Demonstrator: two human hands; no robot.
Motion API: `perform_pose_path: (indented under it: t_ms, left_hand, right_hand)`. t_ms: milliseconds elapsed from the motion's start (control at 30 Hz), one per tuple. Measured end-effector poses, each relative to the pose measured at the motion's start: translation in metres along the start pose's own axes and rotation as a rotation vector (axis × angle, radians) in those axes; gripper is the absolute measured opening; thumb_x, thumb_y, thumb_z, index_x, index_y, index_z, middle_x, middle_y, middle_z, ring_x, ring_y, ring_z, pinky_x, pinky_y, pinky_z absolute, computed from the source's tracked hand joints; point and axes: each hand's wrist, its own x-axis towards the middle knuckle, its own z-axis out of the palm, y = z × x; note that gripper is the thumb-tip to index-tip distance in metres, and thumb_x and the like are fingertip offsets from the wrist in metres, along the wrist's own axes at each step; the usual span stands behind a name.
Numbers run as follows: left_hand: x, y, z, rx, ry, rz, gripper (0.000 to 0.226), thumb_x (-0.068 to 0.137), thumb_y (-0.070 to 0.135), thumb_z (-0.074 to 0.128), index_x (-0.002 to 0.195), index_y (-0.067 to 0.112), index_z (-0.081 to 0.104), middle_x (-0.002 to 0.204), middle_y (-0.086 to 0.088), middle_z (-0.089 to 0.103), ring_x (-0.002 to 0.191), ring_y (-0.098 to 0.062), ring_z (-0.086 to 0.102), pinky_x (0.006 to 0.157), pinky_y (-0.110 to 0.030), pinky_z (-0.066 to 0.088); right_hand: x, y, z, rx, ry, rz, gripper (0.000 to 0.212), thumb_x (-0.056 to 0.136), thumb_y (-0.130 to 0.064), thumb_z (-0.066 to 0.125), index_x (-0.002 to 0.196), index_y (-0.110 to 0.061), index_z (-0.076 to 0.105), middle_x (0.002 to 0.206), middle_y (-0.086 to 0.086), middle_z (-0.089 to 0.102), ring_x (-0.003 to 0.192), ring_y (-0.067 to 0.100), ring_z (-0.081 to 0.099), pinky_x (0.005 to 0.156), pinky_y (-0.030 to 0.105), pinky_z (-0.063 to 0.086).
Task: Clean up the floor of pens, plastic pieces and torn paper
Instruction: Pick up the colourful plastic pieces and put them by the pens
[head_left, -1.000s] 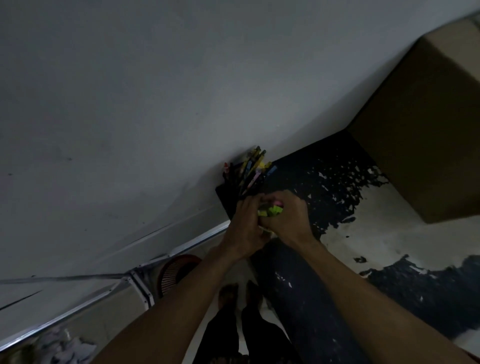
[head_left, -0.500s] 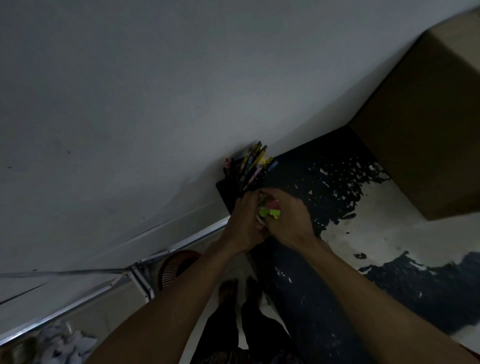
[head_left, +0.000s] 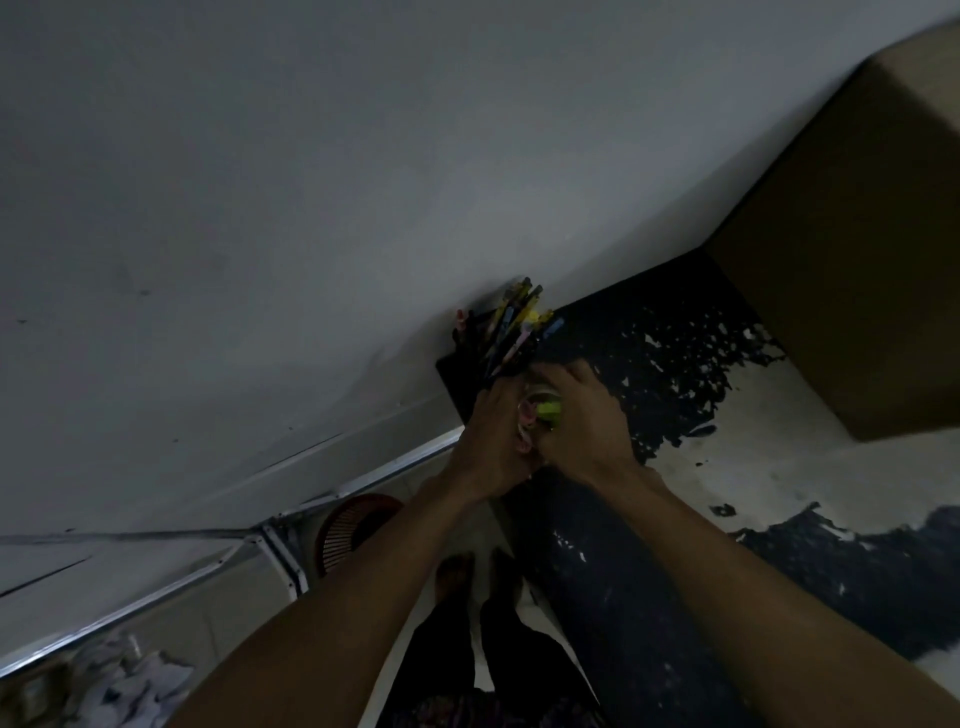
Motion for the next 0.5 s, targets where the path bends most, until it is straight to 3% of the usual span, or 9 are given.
perform_pose_path:
  t_ms: [167, 267, 333, 500]
  left_hand:
    - [-0.002, 0.001, -0.001, 0.002, 0.001, -0.027, 0.066, 0.068, 0.033, 0.082, 0.124, 0.012, 0.055, 0.127, -0.008, 0.056, 0.118, -0.024, 0.052, 0.099, -0.045, 0.043]
    - [-0.004, -0.001, -0.001, -0.014, -0.005, -0.044, 0.078, 0.065, 0.039, 0.083, 0.131, 0.014, 0.049, 0.131, -0.006, 0.052, 0.121, -0.023, 0.048, 0.101, -0.044, 0.041]
    - [-0.005, -0.001, -0.001, -0.033, -0.001, -0.045, 0.085, 0.064, 0.038, 0.084, 0.135, 0.014, 0.045, 0.135, -0.006, 0.049, 0.125, -0.023, 0.045, 0.104, -0.044, 0.040]
    - [-0.005, 0.002, -0.004, -0.086, 0.016, -0.048, 0.083, 0.061, 0.033, 0.086, 0.132, 0.017, 0.047, 0.134, -0.004, 0.050, 0.124, -0.018, 0.046, 0.105, -0.041, 0.040]
  right_hand:
    - [-0.003, 0.003, 0.001, 0.022, 0.031, -0.013, 0.061, 0.064, -0.019, 0.073, 0.124, -0.022, 0.060, 0.111, 0.002, 0.051, 0.092, 0.023, 0.059, 0.072, 0.037, 0.054]
    - [-0.001, 0.004, 0.000, 0.119, 0.142, -0.034, 0.054, 0.063, -0.011, 0.076, 0.116, -0.015, 0.066, 0.106, 0.004, 0.054, 0.088, 0.017, 0.057, 0.071, 0.021, 0.047]
    - [0.003, 0.003, 0.000, 0.187, 0.245, -0.047, 0.047, 0.063, -0.005, 0.077, 0.109, -0.009, 0.069, 0.103, 0.008, 0.057, 0.085, 0.012, 0.055, 0.073, 0.001, 0.036]
    - [0.007, 0.000, 0.007, 0.250, 0.294, -0.065, 0.033, 0.068, -0.005, 0.079, 0.100, -0.007, 0.072, 0.097, 0.009, 0.061, 0.083, 0.010, 0.055, 0.075, -0.004, 0.035]
